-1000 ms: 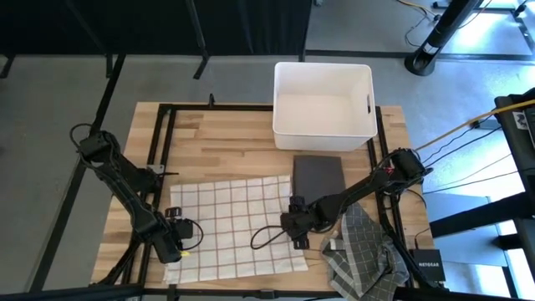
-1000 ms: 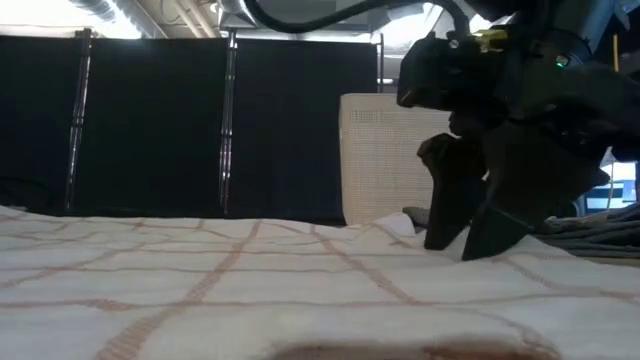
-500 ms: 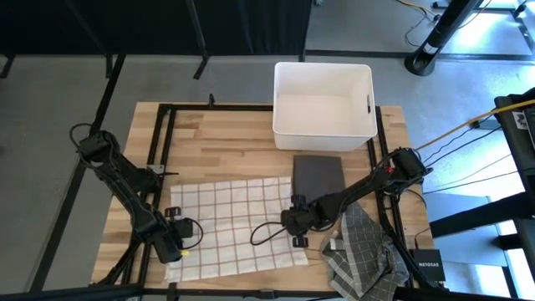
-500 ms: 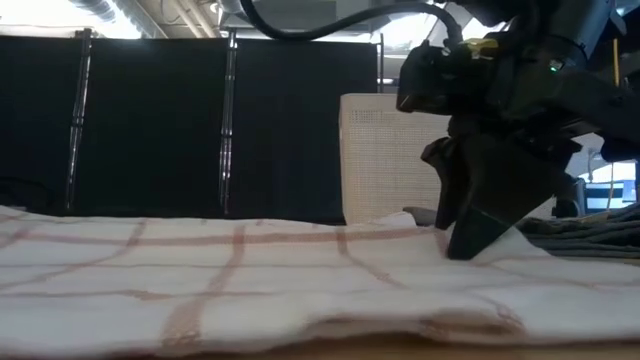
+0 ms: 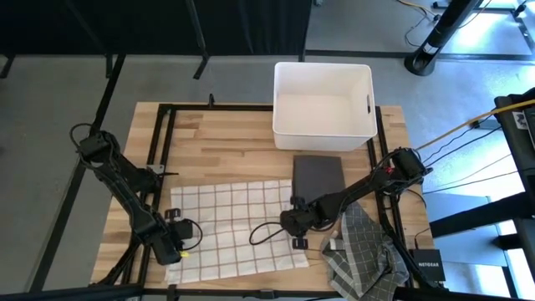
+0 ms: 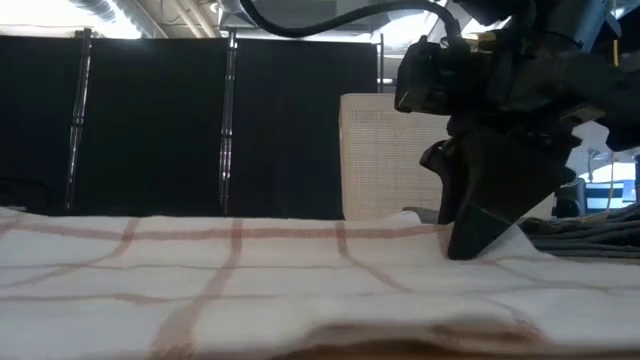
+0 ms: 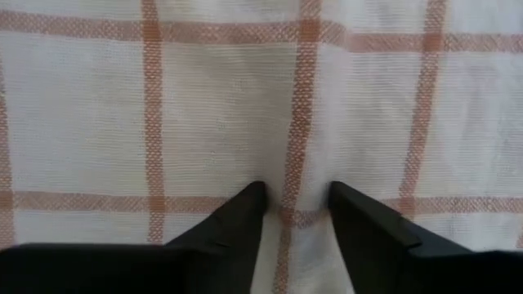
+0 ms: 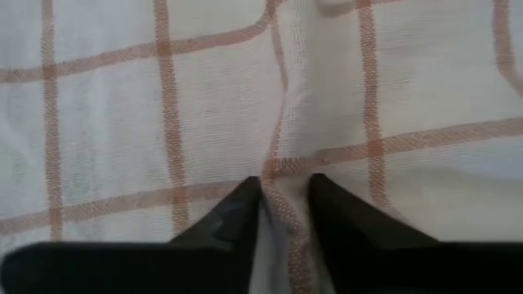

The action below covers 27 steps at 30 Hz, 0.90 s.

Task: Fold towel
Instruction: Fold the white towel

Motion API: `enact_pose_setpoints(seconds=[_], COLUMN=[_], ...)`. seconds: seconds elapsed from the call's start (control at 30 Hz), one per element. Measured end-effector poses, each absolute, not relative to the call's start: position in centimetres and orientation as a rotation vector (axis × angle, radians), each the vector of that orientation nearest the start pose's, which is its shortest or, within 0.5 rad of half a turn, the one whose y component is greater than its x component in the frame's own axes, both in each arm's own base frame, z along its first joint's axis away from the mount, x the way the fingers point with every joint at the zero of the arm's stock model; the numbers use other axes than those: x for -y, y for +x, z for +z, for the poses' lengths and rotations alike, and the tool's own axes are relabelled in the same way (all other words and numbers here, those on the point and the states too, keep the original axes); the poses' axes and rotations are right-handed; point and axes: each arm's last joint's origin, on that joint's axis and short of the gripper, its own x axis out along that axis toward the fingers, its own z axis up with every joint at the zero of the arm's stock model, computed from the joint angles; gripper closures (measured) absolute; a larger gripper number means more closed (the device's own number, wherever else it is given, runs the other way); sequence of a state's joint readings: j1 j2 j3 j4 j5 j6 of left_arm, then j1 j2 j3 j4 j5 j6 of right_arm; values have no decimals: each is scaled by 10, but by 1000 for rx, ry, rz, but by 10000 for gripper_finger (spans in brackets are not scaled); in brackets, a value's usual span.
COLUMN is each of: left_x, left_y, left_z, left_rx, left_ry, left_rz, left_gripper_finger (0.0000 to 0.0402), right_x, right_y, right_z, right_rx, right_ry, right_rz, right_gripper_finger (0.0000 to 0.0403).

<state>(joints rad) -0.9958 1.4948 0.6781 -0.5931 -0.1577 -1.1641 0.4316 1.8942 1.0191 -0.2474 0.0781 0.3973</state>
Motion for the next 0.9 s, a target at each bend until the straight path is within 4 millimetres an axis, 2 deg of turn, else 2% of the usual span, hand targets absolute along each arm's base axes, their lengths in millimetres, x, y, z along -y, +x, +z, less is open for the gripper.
enact_pose_setpoints(seconds=[0.13, 0.3, 0.43, 0.53, 0.67, 0.83, 0.9], left_x=[190, 193, 193, 185, 175, 169, 169], left_y=[129, 131, 131, 129, 126, 122, 122], left_z=[135, 145, 162, 169, 162, 144, 139], left_rx=[-1339, -1366, -1356, -1299, -1266, -1298, -1291], left_ry=[-186, -196, -246, -203, -106, -122, -143], left_rz=[65, 21, 19, 81, 145, 115, 90], left_gripper_finger=[210, 175, 171, 171, 171, 171, 171], right_x=[-145, -149, -153, -153, -147, -133, -132], right_y=[319, 326, 338, 341, 343, 339, 338], right_z=[120, 139, 172, 186, 185, 162, 156], right_rx=[-1129, -1205, -1237, -1234, -1211, -1267, -1255], right_ry=[93, 51, 34, -40, -108, -51, -31], right_rz=[103, 103, 87, 51, 19, 31, 53], right_gripper_finger=[217, 142, 111, 104, 103, 103, 103])
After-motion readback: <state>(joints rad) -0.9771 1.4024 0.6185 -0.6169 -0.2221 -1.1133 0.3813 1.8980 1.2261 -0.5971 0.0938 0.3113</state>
